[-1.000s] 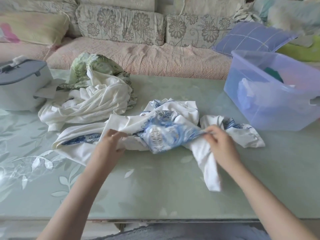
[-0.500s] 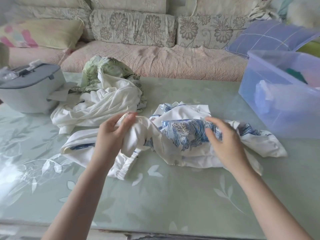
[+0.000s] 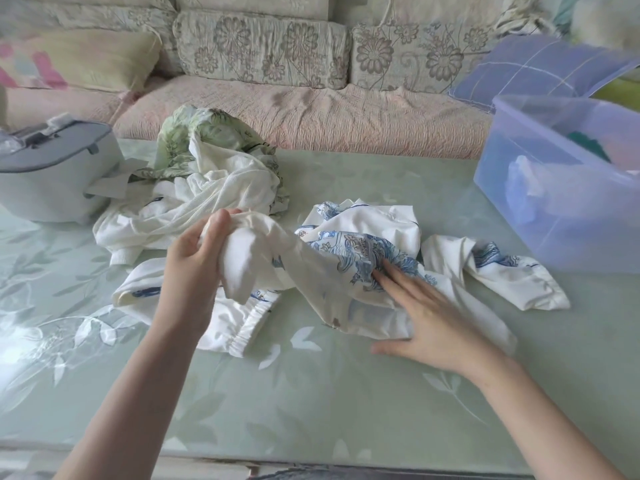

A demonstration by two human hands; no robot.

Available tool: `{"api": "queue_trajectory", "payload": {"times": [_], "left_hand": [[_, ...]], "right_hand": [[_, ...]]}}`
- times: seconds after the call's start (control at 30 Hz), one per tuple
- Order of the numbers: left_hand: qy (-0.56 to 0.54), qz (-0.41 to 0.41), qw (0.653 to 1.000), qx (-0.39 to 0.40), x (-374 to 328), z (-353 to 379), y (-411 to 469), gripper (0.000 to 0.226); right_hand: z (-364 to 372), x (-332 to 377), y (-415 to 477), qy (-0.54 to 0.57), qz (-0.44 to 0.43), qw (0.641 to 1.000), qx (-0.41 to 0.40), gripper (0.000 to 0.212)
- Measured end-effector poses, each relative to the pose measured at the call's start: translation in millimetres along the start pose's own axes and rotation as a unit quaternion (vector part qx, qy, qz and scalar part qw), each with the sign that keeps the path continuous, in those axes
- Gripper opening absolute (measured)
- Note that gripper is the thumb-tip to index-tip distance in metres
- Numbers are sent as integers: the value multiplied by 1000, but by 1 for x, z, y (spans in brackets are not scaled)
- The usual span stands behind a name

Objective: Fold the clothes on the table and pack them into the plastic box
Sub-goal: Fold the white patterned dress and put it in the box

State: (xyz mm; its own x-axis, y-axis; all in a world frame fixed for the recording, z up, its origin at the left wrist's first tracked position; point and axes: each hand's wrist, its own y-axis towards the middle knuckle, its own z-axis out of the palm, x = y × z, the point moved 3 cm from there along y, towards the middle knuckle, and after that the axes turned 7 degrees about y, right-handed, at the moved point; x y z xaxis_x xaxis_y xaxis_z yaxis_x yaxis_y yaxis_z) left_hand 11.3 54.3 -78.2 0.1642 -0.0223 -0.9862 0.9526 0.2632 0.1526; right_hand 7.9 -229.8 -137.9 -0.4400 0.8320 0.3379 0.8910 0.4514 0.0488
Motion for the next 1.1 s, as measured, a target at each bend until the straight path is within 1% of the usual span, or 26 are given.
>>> {"api": "queue_trajectory", "payload": {"times": [0.07, 0.17, 0.23, 0.3, 0.37, 0.4, 0.47, 0.5, 0.53, 0.57, 0.6, 0.63, 0.67, 0.7, 0.73, 0.77, 0.8, 0.83, 0.87, 0.9, 0.93, 0.97, 1.0, 1.03, 1.07, 1.1], "left_hand": [[-15, 5, 999, 46, -4, 7, -4, 25], [13, 39, 993, 113, -11, 30, -13, 25], [50, 72, 985, 149, -16, 44, -20, 22], [72, 89, 978, 176, -18, 50, -23, 19], [85, 88, 974, 189, -16, 45, -22, 18], [104, 89, 972, 192, -14, 40, -21, 20], [135, 77, 968, 199, -10, 30, -20, 32], [133, 59, 970, 195, -8, 25, -20, 41], [129, 38, 974, 183, -4, 21, -19, 51], [135, 23, 977, 162, 0, 16, -18, 59], [157, 15, 978, 137, 3, 10, -16, 65], [198, 13, 974, 106, 7, 2, -13, 67], [255, 11, 964, 70, 11, -8, -9, 66], [336, 3, 941, 34, 16, -20, -5, 65], [435, -17, 900, 8, 24, -36, 0, 67], [533, -52, 844, -2, 32, -51, 5, 72], [613, -92, 785, 7, 41, -65, 9, 81], [655, -136, 743, 21, 49, -76, 12, 89], [666, -169, 726, 28, 56, -85, 14, 95], [665, -194, 721, 23, 62, -92, 16, 98], [663, -205, 720, 6, 67, -97, 19, 97], [663, -207, 719, -13, 68, -100, 22, 87], [664, -195, 721, -37, 67, -101, 25, 67], [648, -178, 738, -63, 62, -100, 27, 40], [616, -162, 766, -82, 56, -96, 28, 23], [573, -145, 802, -90, 50, -90, 28, 26]], "right_hand": [[2, 18, -2, 18, -19, 998, -63, 118], [-6, 54, 0, 86, -67, 982, -156, 124], [-20, 77, 7, 128, -89, 968, -199, 118], [-30, 92, 15, 157, -88, 957, -225, 101], [-38, 101, 22, 195, -59, 950, -236, 81], [-38, 104, 26, 207, -55, 952, -217, 79], [-32, 109, 36, 220, -59, 960, -161, 88], [-28, 112, 42, 220, -53, 966, -129, 93], [-23, 114, 48, 218, -33, 970, -103, 93], [-16, 115, 52, 210, -16, 973, -90, 83], [-11, 117, 55, 187, -13, 977, -97, 61], [-8, 120, 55, 161, -26, 978, -127, 34], [-7, 120, 53, 149, -24, 976, -157, 15], [-8, 115, 52, 159, -9, 973, -168, 4], [-11, 109, 51, 165, 14, 971, -172, 16], [-15, 100, 50, 154, 35, 973, -166, 28], [-21, 93, 48, 123, 58, 979, -149, 31], [-24, 84, 46, 82, 72, 988, -106, 29], [-25, 81, 43, 28, 63, 997, -39, 28], [-24, 81, 38, -25, 33, 998, 37, 25], [-24, 85, 32, -61, 5, 991, 122, 20], [-22, 91, 25, -72, -10, 976, 204, 25], [-20, 95, 20, -59, -7, 962, 266, 46], [-21, 100, 18, -13, 10, 956, 293, 62], [-24, 106, 21, 60, 30, 961, 267, 69], [-28, 111, 28, 144, 41, 966, 211, 71]]}}
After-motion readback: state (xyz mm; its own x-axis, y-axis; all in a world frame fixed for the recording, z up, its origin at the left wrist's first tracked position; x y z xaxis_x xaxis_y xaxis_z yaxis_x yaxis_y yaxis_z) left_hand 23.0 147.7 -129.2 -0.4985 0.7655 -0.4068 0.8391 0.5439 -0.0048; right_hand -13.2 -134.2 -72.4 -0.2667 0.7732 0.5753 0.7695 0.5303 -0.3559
